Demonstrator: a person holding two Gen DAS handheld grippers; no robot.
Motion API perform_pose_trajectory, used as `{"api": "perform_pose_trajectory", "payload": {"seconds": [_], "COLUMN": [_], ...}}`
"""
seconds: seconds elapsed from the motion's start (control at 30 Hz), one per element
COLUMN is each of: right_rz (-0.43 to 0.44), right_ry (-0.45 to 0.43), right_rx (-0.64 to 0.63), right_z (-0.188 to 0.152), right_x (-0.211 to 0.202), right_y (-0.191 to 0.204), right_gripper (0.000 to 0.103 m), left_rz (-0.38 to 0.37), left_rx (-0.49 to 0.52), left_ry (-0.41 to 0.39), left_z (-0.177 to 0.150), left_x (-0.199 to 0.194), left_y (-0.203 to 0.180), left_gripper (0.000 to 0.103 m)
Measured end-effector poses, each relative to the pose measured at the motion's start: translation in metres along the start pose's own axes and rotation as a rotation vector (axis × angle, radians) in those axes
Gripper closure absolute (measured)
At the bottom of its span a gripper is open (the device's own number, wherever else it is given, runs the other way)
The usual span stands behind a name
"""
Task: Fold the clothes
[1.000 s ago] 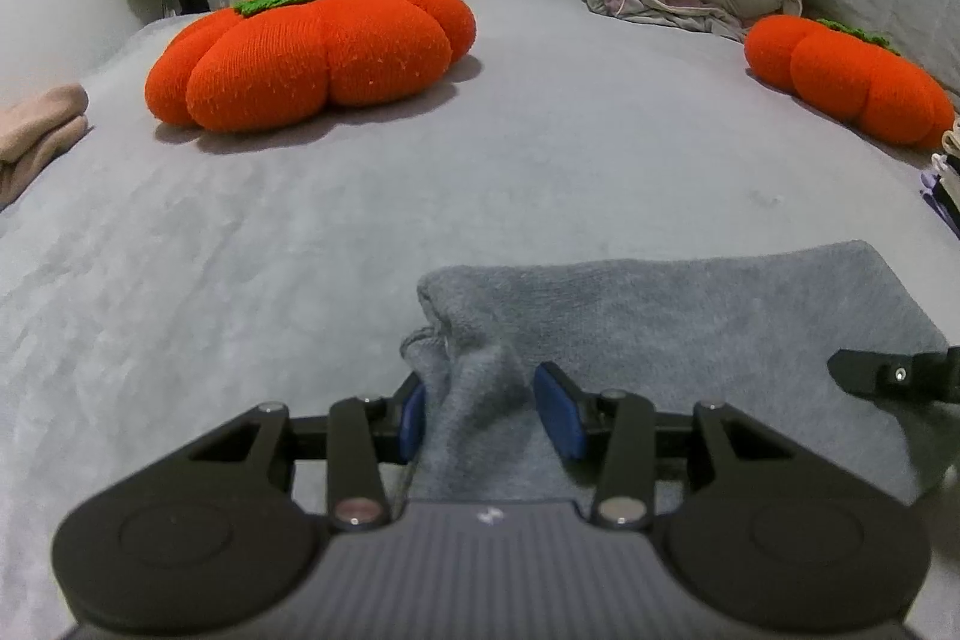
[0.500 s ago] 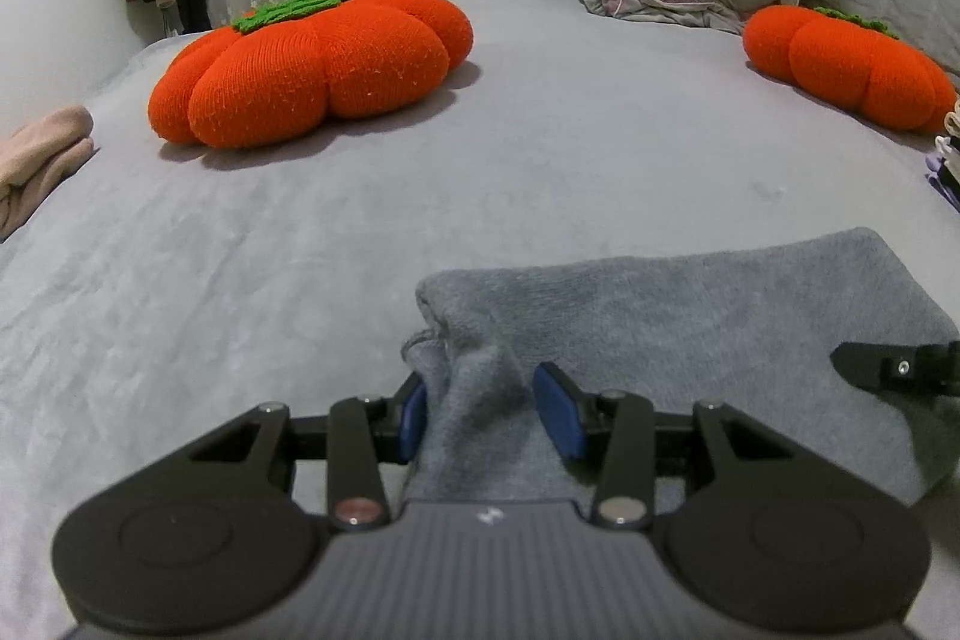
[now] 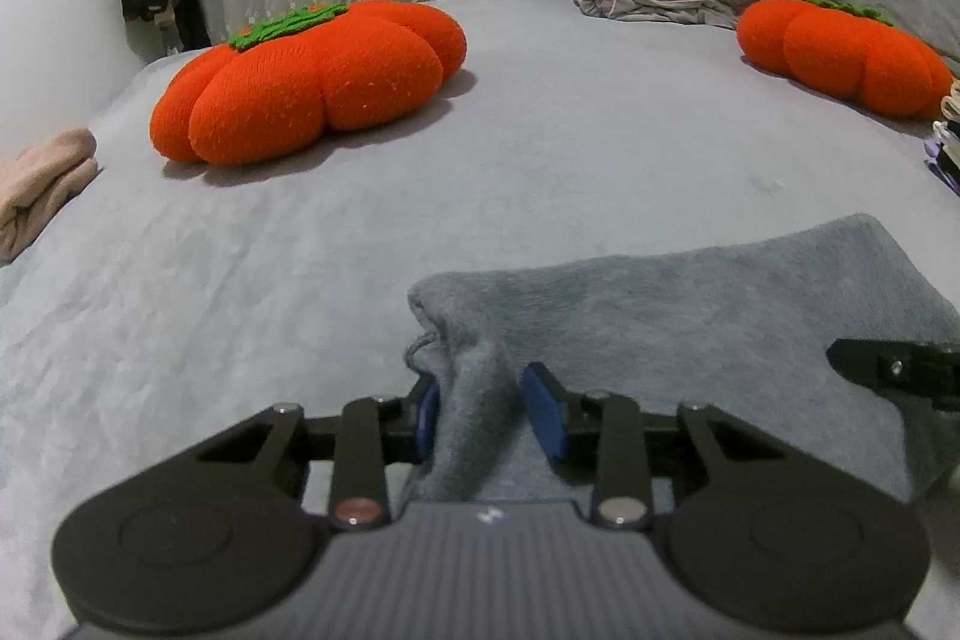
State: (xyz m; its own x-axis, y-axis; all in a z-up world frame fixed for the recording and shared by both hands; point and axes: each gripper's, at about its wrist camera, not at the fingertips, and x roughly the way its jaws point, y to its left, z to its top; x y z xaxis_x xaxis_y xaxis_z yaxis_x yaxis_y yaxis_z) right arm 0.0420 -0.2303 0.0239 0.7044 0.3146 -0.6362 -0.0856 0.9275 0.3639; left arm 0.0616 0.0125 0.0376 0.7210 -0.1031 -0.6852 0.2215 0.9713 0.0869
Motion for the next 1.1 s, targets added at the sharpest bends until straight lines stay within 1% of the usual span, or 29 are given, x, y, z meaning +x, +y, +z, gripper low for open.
{"api": "perform_pose_trajectory", "payload": {"seconds": [0.1, 0.37, 0.57, 0.87, 1.1], "right_rz": [-0.009, -0.067, -0.079, -0.096, -0.11], "right_ry": [-0.003, -0.031, -0.043, -0.066, -0.082], "right_rx": [-0.015, -0.112, -0.141, -0.201, -0.24], "right_z": [0.0, -0.004, -0.002, -0.003, -0.004], "right_x": [-0.002, -0.006, -0.008, -0.012, -0.015], "right_y": [0.002, 0.019, 0.023, 0.031, 0.037], "right_gripper": [0.068, 0.071, 0.074, 0.077, 0.077], "left_rz": [0.004, 0.014, 0.021, 0.024, 0.017], "left_rx": [0.011, 0.019, 0.024, 0.032, 0.019], "left_ry": [-0.004, -0.014, -0.024, -0.036, -0.042], "left_z": [0.0, 0.0, 0.0, -0.001, 0.001], "left_x": [0.0, -0.001, -0.005, -0.008, -0.01], "left_y": [-0.002, -0.005, -0.006, -0.008, -0.006], "left_gripper": [0.075, 0.077, 0.081, 0.083, 0.083]}}
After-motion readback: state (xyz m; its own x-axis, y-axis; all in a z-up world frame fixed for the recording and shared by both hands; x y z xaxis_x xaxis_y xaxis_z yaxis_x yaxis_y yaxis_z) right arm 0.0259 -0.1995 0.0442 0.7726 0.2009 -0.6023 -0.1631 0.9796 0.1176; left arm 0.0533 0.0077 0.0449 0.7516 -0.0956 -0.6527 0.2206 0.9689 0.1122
